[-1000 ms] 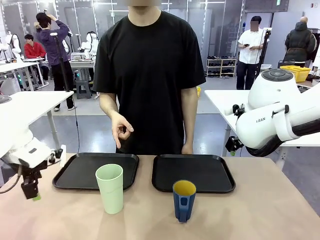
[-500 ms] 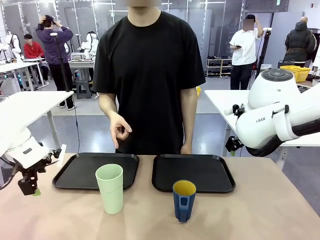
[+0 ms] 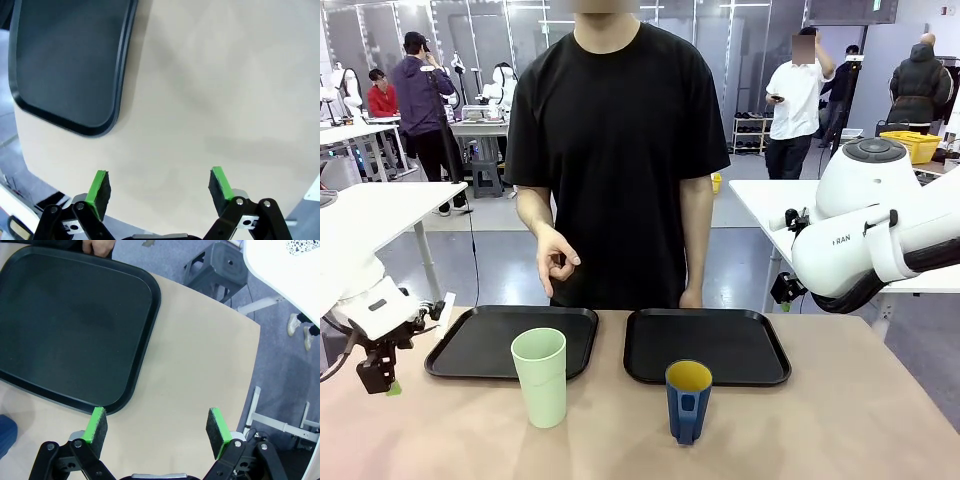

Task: Sort and store the cups by type.
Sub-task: Pick up the Reusable plastic cup.

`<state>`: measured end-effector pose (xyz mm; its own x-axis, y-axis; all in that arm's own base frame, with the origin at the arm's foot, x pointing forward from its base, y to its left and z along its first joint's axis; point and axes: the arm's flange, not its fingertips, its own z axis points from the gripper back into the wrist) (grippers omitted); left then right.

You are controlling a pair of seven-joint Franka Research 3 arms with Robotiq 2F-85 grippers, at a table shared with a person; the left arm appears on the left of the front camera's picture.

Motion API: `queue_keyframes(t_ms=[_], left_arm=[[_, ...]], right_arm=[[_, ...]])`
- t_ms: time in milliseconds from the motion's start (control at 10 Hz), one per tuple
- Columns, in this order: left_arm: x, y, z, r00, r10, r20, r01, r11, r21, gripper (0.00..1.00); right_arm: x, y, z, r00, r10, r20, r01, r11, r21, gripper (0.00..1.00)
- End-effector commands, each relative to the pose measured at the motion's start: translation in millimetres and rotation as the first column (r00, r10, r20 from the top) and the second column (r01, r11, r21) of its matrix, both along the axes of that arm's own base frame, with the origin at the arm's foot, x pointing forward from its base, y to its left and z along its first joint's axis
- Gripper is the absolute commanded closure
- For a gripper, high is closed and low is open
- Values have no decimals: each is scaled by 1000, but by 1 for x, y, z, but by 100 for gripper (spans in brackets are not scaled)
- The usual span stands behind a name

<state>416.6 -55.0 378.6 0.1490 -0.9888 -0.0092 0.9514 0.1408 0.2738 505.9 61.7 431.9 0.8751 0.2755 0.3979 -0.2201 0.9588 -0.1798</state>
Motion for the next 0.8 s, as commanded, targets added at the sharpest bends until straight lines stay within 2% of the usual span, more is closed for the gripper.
queue_keyframes(t_ms=[0, 100, 300, 400, 700], left_arm=[[1, -19, -13, 985, -170, 35, 172, 984, -55, 0], [-5, -25, -19, 971, -230, 59, 236, 964, -120, 0], [-10, -29, -32, 957, -264, 120, 287, 928, -240, 0], [-13, -26, -36, 949, -275, 152, 311, 894, -323, 0], [-23, -11, -54, 944, -282, 173, 330, 756, -566, 0]], right_arm=[[-1, 0, -1, 1000, 3, 8, -3, 1000, 1, 0], [-1, 0, -1, 1000, 3, 8, -3, 1000, 1, 0], [-1, 0, -1, 1000, 3, 8, -3, 1000, 1, 0], [-1, 0, -1, 1000, 3, 8, -3, 1000, 1, 0], [-1, 0, -1, 1000, 3, 8, -3, 1000, 1, 0]])
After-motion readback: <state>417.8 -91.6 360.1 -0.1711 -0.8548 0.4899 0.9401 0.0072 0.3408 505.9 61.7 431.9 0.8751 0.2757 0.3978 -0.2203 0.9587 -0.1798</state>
